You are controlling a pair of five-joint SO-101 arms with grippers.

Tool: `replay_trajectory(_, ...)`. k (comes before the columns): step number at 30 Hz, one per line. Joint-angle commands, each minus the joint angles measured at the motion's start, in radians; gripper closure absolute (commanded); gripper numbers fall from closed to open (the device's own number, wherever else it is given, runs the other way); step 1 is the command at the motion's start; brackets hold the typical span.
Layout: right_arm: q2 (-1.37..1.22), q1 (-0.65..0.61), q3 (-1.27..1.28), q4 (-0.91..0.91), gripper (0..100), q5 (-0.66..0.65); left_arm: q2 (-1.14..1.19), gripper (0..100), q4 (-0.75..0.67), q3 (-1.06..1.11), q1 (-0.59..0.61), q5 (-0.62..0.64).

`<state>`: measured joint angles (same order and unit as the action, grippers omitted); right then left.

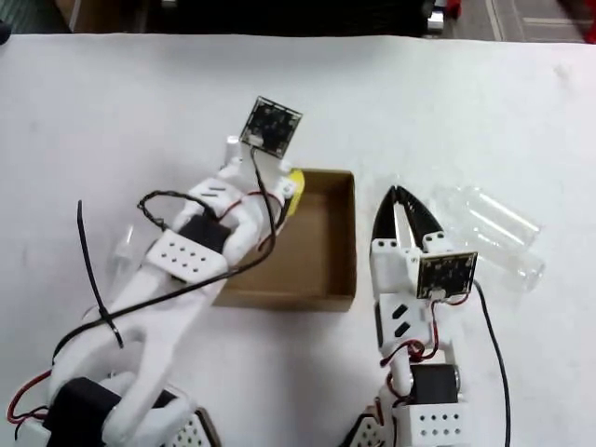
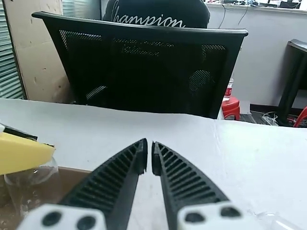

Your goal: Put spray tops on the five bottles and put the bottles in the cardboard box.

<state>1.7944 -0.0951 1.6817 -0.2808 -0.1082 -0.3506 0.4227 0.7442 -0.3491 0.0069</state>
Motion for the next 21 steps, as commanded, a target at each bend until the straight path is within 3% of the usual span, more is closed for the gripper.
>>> replay_trajectory(1,0.001,0.001,0.009,0.004,98.4,-0.012,-0.004,89,0.008,-0.008,0.008,-0.002)
replay_trajectory(21,0.001,-0.001,0.009,0.004,98.4,-0.012,-0.005,83,0.008,-0.086,0.005,-0.005)
